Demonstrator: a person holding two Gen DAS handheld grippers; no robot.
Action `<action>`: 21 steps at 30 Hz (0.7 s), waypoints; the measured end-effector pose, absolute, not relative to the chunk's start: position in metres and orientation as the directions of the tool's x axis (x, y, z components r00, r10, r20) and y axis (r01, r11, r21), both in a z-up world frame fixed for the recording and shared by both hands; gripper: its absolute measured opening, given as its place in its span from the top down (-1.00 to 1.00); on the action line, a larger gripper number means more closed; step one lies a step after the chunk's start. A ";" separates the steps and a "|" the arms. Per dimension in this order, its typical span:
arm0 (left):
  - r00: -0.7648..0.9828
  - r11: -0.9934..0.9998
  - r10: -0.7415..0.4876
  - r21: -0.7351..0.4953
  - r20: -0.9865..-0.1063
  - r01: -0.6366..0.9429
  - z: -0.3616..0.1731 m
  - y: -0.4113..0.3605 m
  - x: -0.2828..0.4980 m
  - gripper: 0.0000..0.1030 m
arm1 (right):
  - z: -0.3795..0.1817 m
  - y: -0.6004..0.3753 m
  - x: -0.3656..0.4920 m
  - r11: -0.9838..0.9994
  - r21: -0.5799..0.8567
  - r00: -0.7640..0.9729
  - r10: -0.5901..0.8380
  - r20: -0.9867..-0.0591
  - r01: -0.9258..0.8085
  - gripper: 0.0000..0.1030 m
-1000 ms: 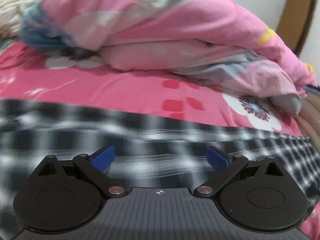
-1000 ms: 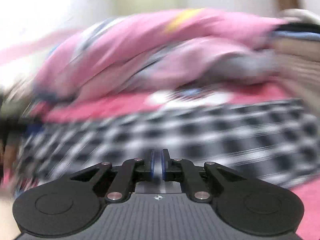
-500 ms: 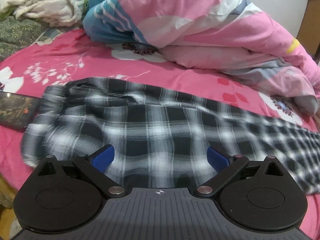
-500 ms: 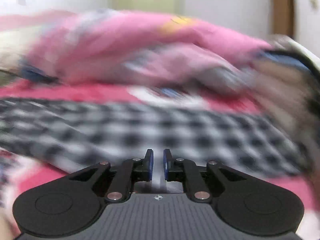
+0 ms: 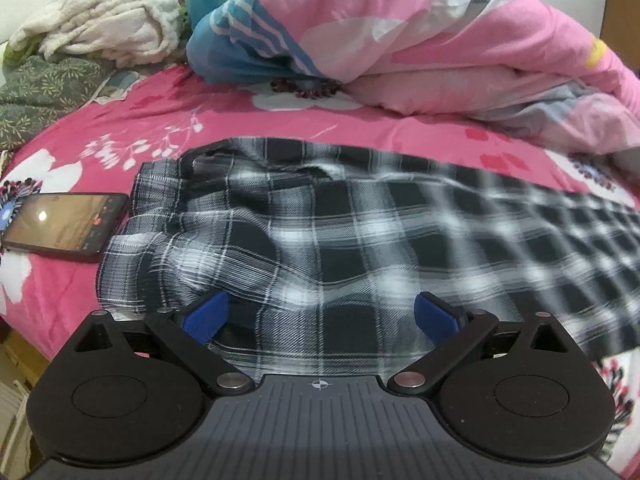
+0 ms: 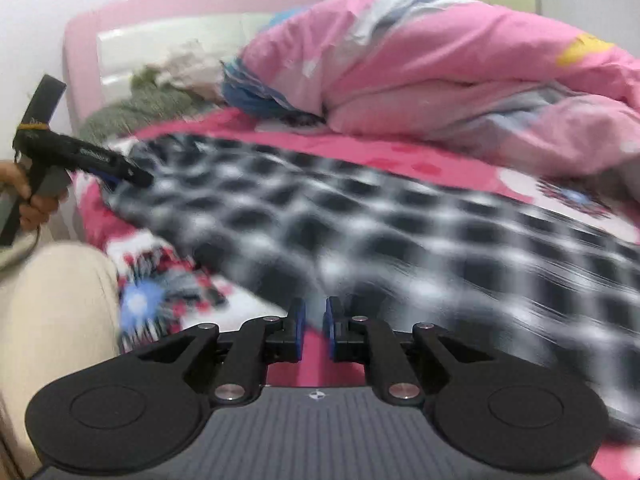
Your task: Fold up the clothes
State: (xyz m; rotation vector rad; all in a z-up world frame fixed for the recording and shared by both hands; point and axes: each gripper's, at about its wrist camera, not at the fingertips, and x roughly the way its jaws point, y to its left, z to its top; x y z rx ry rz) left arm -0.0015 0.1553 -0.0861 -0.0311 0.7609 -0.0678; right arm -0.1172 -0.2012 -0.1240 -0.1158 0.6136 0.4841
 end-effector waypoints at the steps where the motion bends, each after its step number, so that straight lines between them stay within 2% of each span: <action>1: 0.720 0.997 -0.074 -0.046 -0.690 0.058 -0.088 0.156 -0.002 -0.94 | -0.120 -0.204 -0.118 0.889 0.029 0.714 0.387 -0.584 -0.458 0.78; 3: 0.717 0.997 -0.075 -0.036 -0.693 0.069 -0.090 0.158 -0.003 -0.94 | -0.111 -0.207 -0.118 0.894 0.020 0.723 0.375 -0.581 -0.447 0.77; 9: 0.724 0.997 -0.072 -0.036 -0.686 0.065 -0.086 0.159 -0.012 -0.95 | -0.092 -0.157 -0.077 0.822 0.096 0.716 0.540 -0.442 -0.561 0.71; 14: 0.732 0.998 -0.059 -0.028 -0.679 0.054 -0.083 0.165 -0.020 -0.95 | -0.123 -0.112 -0.040 0.806 0.134 0.658 0.555 -0.509 -0.576 0.71; 17: 0.743 1.000 -0.029 -0.019 -0.669 0.023 -0.077 0.177 -0.025 -0.95 | -0.140 -0.108 -0.047 0.807 0.111 0.638 0.535 -0.553 -0.581 0.69; 21: 0.762 0.999 0.035 0.005 -0.646 -0.042 -0.069 0.197 -0.032 -0.96 | -0.125 -0.114 -0.053 0.787 0.131 0.618 0.565 -0.546 -0.603 0.52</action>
